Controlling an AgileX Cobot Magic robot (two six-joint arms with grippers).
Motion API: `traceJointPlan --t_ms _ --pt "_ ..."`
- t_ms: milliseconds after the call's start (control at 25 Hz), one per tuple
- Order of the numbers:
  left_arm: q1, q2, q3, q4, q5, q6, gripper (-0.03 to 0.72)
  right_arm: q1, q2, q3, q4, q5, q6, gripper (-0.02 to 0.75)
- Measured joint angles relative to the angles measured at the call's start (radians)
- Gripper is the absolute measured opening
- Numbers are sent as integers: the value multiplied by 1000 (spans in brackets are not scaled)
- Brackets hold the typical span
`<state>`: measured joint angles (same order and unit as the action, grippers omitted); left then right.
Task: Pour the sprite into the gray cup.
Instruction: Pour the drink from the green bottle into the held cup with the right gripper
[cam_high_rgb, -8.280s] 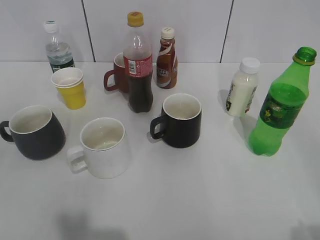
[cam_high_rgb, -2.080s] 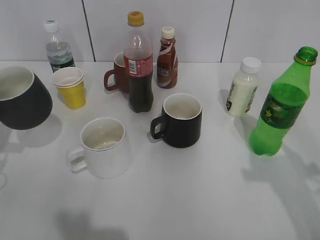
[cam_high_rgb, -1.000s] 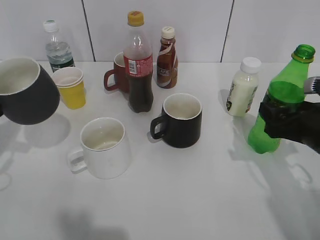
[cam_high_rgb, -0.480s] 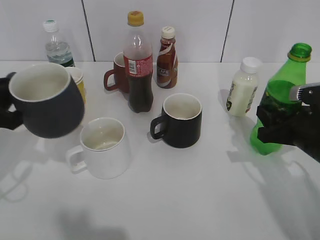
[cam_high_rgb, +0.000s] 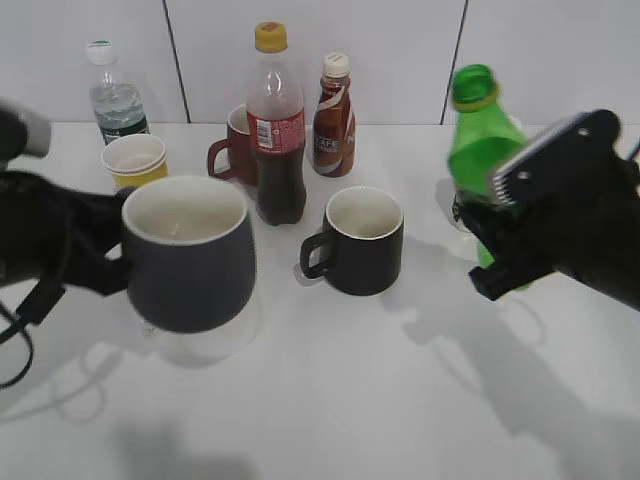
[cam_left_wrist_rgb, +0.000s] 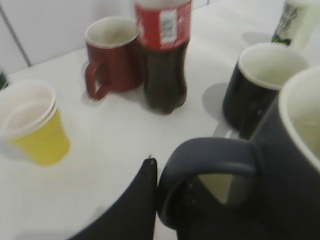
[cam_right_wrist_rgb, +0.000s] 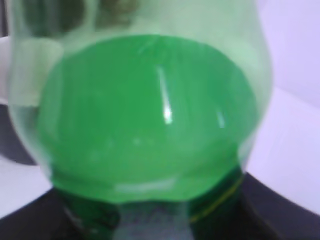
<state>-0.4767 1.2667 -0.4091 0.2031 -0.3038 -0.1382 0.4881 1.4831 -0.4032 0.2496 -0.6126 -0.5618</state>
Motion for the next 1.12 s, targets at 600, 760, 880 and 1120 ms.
traceJointPlan --t_ms 600,760,880,1120 --pt "-190 110 -229 21 244 -3 65 216 -7 -195 386 91 -918 404" --pt "-209 132 -234 21 210 -3 65 217 -7 -196 391 77 -1073 404" --pt "-211 144 -237 21 197 -3 65 218 -7 -196 392 60 -1149 404" --pt "-218 151 -237 21 164 -3 65 218 -4 -196 393 -11 -1245 404"
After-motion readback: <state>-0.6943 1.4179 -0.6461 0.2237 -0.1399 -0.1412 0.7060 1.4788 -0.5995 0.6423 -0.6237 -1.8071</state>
